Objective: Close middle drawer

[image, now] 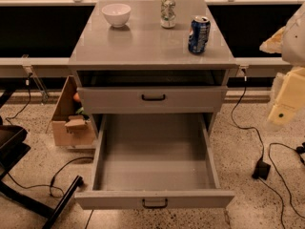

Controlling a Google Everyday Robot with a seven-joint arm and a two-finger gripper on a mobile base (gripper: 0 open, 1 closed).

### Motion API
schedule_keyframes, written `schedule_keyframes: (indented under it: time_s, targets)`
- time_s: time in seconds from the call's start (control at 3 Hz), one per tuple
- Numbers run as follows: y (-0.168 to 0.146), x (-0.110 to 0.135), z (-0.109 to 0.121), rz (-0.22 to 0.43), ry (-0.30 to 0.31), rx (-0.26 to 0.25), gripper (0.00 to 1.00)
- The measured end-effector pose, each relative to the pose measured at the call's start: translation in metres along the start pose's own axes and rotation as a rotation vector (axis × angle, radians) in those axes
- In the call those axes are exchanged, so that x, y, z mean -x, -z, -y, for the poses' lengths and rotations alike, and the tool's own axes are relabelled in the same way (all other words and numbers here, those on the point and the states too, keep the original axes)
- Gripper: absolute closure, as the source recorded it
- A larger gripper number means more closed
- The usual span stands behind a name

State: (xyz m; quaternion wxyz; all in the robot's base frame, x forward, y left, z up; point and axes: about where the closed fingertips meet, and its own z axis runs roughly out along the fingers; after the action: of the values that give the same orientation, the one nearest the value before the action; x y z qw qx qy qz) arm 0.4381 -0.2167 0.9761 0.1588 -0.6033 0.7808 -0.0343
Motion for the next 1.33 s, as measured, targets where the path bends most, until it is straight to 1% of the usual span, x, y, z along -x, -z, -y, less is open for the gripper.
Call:
schedule_keyframes:
  time_s: [0.33,0.67,1.0,1.33]
  targets:
    - [0.0,0.0,0.0,0.0,0.0,0.0,0.0]
    - [-0.016,0.001,-0.008,0.014,0.033,-0.025,0.0]
    - [-0.033,0.006,-0.016,0.057,0.041,-0.039,0.0]
    - [-0.064,0.021,-0.045,0.138,-0.015,-0.007,0.0]
